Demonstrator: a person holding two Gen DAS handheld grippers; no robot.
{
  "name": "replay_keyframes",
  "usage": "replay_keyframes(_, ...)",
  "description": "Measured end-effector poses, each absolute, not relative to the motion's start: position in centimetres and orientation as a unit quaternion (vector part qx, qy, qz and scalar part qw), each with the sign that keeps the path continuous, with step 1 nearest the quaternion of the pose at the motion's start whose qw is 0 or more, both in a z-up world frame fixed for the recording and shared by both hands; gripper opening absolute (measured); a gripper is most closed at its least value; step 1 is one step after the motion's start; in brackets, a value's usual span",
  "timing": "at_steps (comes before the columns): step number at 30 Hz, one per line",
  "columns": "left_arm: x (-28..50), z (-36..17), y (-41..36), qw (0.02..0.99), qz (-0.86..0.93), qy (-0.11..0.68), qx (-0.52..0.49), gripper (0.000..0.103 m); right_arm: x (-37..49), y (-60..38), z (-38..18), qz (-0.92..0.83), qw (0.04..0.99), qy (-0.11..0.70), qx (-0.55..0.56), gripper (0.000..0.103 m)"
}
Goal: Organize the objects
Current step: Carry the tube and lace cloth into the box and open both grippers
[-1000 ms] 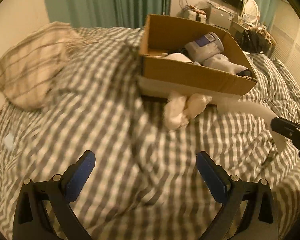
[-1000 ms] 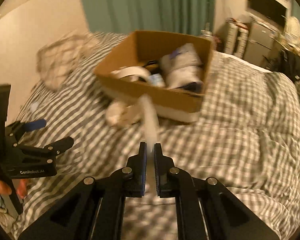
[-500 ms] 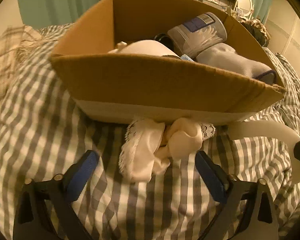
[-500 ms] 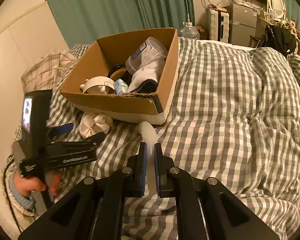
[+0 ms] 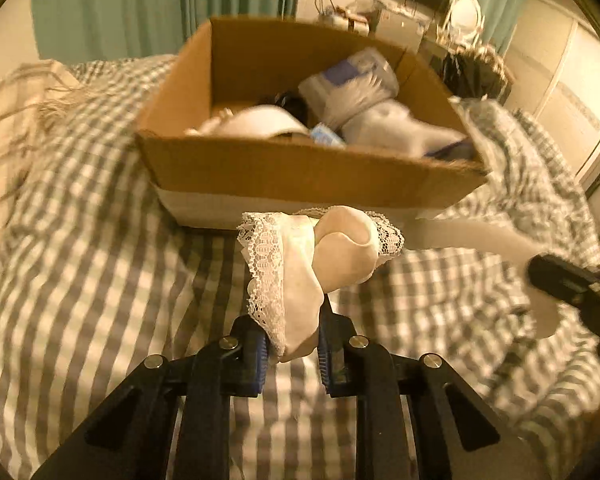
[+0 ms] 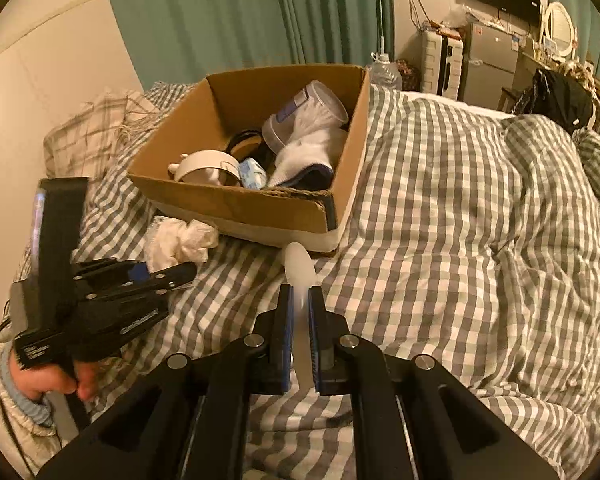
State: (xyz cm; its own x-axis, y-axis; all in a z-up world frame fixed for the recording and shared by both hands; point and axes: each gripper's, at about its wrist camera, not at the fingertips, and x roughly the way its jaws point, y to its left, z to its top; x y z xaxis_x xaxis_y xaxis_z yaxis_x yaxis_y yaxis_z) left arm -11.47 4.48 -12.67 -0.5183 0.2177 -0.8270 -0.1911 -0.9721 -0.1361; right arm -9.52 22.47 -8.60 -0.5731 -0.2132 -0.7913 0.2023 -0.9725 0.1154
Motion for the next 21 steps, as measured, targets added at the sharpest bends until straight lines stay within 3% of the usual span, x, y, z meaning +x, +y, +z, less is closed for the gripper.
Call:
replay_keyframes(13,-6.0,-3.5,1.7,0.117,0.907,-0.021,-0.403,0.020,-5.0,18.2,-1.5,-0.919,0.130,0.035,0.371,0.007)
replay_keyframes(21,-7.5,0.5,0.9,0.108,0.923,-0.014,-0.369,0.020,-6.1,16.9,3.9,-0.937,0.145,0.047,0.315,0.007)
